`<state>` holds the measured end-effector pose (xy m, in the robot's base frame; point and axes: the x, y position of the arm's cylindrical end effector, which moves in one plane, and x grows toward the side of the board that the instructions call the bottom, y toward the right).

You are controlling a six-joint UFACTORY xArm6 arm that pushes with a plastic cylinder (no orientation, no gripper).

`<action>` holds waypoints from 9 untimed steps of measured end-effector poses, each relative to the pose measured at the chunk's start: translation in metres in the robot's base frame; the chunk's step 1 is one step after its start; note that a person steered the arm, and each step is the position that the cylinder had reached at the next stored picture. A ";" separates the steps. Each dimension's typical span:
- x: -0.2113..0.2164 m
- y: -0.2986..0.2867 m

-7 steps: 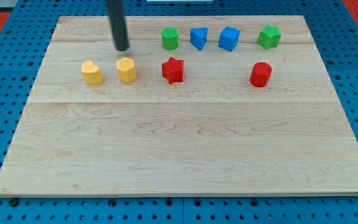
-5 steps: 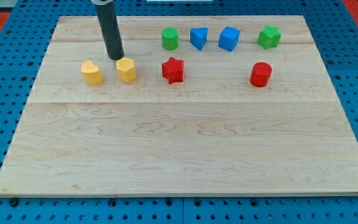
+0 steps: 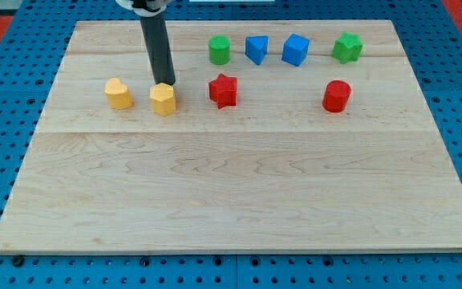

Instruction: Adjust the yellow and red blocks to make a horizontal line

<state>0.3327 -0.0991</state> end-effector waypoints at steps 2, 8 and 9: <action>-0.004 0.068; -0.004 -0.049; 0.010 -0.061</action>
<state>0.3425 -0.1598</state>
